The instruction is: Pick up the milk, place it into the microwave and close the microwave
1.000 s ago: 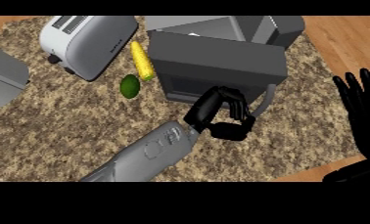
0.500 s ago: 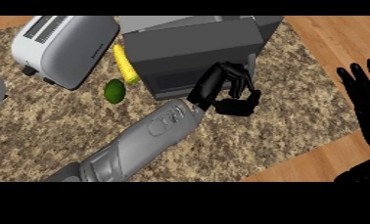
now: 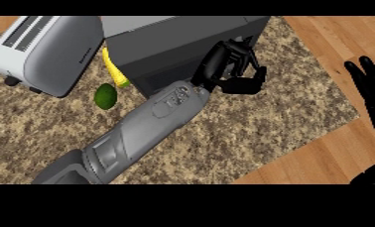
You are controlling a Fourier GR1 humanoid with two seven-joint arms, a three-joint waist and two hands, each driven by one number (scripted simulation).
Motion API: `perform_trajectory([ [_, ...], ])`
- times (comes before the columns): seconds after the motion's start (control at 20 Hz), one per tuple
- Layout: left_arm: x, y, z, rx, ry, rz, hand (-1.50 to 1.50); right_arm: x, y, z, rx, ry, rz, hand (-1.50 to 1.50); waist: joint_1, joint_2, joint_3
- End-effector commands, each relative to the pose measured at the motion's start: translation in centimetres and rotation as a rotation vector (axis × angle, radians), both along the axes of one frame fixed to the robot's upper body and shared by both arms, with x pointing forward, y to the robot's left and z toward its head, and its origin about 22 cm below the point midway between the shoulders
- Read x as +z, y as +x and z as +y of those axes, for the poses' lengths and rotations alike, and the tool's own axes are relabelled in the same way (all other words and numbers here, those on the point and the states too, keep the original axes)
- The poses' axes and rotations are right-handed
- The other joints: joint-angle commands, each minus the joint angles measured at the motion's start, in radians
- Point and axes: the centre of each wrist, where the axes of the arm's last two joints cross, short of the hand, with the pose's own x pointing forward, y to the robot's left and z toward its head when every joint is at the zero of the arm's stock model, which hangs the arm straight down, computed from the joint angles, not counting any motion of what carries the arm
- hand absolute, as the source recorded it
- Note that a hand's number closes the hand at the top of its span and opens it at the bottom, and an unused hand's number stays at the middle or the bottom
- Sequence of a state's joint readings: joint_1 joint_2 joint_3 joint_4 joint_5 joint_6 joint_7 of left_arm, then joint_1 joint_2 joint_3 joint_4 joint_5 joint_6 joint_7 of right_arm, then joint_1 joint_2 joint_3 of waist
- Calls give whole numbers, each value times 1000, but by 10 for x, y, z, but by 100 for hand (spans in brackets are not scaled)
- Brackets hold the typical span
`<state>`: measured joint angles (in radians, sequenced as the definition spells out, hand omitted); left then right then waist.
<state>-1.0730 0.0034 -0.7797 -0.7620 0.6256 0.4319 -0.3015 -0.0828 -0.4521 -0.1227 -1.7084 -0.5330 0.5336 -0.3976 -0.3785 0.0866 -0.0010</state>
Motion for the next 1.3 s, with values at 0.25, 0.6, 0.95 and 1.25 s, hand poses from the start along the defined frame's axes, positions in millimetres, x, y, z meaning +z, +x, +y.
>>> perform_trajectory([
  [0.25, 15, 12, -3, 52, -15, -18, 150, 24, 7, -6, 20, -30, -21, -150, -43, 14, 1],
  [0.6, 18, 9, -7, 72, -34, -32, 150, 39, 11, -17, 0, -43, -43, -150, -59, 15, 3],
  [0.95, 15, 8, -6, 108, -49, -45, 150, 51, 13, -26, -10, -91, -34, -150, -67, 22, 4],
  [1.25, 12, 5, -7, 117, -51, -42, 150, 61, 16, -29, -3, -84, -46, -150, -76, 24, 4],
])
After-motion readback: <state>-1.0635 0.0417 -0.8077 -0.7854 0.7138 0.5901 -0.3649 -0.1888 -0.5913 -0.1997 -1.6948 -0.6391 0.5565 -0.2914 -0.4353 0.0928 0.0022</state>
